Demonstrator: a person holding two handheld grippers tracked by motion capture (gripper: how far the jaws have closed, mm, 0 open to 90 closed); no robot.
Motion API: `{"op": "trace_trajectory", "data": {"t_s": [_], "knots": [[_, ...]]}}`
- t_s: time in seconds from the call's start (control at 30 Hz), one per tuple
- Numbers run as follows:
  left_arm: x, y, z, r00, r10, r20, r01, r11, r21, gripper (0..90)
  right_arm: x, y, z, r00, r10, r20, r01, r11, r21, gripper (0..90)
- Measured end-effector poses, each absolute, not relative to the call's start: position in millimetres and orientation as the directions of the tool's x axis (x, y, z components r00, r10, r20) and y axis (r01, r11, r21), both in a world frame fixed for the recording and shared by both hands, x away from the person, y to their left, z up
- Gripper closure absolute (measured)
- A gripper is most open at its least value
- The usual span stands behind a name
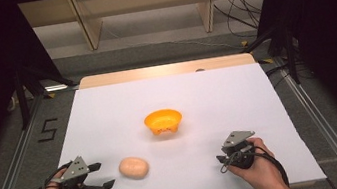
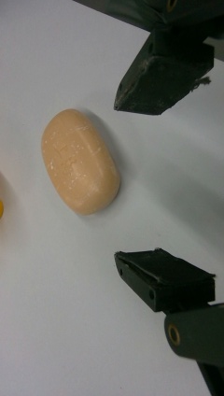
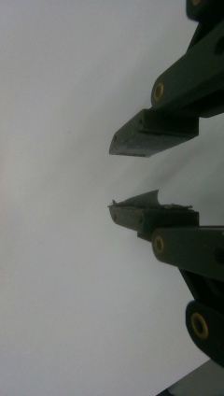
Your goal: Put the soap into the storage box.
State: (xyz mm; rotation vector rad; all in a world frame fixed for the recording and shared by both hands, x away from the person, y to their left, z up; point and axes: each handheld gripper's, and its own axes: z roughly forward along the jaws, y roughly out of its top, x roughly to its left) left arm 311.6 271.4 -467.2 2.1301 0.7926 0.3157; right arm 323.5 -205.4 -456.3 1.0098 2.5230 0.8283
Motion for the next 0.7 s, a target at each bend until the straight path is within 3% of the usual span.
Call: {"op": "trace_trajectory", "data": {"t_s": [0.27,0.7], "knots": [[308,271,-458,0.799,0.602,-0.001,0.391,-0.517,0.762,20.6,319,-212,-453,-0.654,0.757,-0.018,0.592,0.526,0.611,60.8],[325,259,-444,0.871,0.488,0.046,0.328,-0.649,0.686,19.9,318,-223,-456,-0.619,0.785,-0.035,0.591,0.495,0.638,56.3]]}}
